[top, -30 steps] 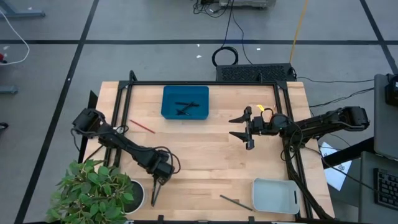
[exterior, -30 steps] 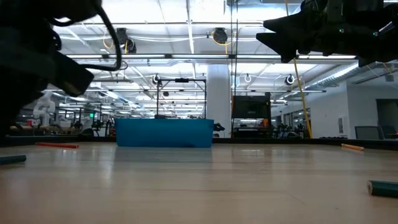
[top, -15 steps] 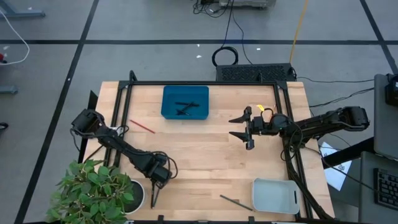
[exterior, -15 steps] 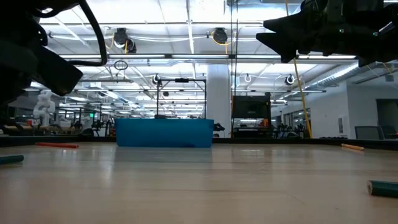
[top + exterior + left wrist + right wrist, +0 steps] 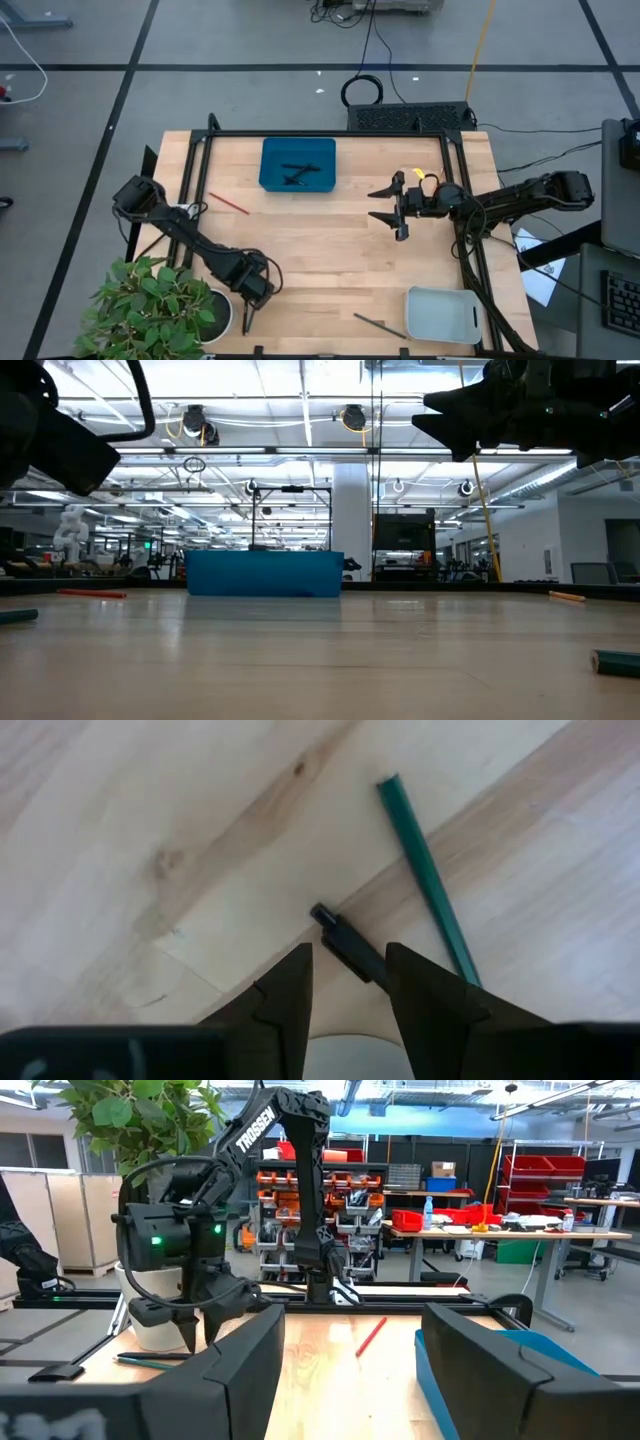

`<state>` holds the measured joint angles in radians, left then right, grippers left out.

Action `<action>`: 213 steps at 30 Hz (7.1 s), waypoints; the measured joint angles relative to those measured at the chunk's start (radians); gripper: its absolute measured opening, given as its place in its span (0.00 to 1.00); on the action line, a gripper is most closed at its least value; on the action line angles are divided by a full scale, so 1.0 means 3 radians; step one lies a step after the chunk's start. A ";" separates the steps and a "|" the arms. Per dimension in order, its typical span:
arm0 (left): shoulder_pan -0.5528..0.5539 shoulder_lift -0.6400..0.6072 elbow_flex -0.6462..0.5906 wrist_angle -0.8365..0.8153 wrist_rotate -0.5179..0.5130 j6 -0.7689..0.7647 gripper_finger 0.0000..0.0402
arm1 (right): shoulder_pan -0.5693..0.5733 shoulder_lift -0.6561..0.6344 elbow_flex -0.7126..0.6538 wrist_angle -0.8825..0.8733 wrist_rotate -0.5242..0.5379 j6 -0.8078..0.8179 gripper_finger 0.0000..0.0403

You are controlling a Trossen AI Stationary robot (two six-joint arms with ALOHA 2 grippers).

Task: Sort pens & pencils
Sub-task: Put the black pen into the blue bin

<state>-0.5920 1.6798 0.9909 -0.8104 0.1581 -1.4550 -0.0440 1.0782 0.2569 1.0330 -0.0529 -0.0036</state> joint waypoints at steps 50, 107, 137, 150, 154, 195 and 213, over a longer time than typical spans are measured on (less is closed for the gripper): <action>0.0002 0.0263 0.0013 0.0209 -0.0210 0.0261 0.09 | 0.0000 0.0000 -0.0003 -0.0054 0.0000 0.0000 0.56; -0.0259 -0.0056 0.0002 0.0190 -0.0439 0.0216 0.39 | 0.0000 0.0001 -0.0003 -0.0093 0.0001 -0.0001 0.56; -0.0105 0.0257 0.0010 0.0223 -0.0214 0.0295 0.07 | -0.0001 0.0000 -0.0003 -0.0109 0.0001 -0.0001 0.56; -0.0021 0.0174 -0.0012 0.0212 -0.0353 0.0471 0.04 | -0.0001 0.0000 -0.0003 -0.0120 0.0001 -0.0001 0.56; 0.0045 -0.0019 -0.0010 0.0197 -0.0624 0.0572 0.05 | -0.0001 0.0000 -0.0003 -0.0121 0.0001 -0.0001 0.56; 0.2277 -0.0689 -0.1073 0.4969 -0.0679 0.4754 0.04 | -0.0001 0.0000 -0.0003 -0.0159 0.0001 -0.0003 0.56; 0.1965 -0.1147 -0.1523 0.5287 -0.0903 0.4829 0.04 | 0.0000 0.0000 0.0000 -0.0206 0.0001 -0.0031 0.56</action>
<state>-0.0024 1.3357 0.5339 0.7756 -0.1129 -0.0063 -0.0441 1.0783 0.2569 0.9711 -0.0525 -0.0128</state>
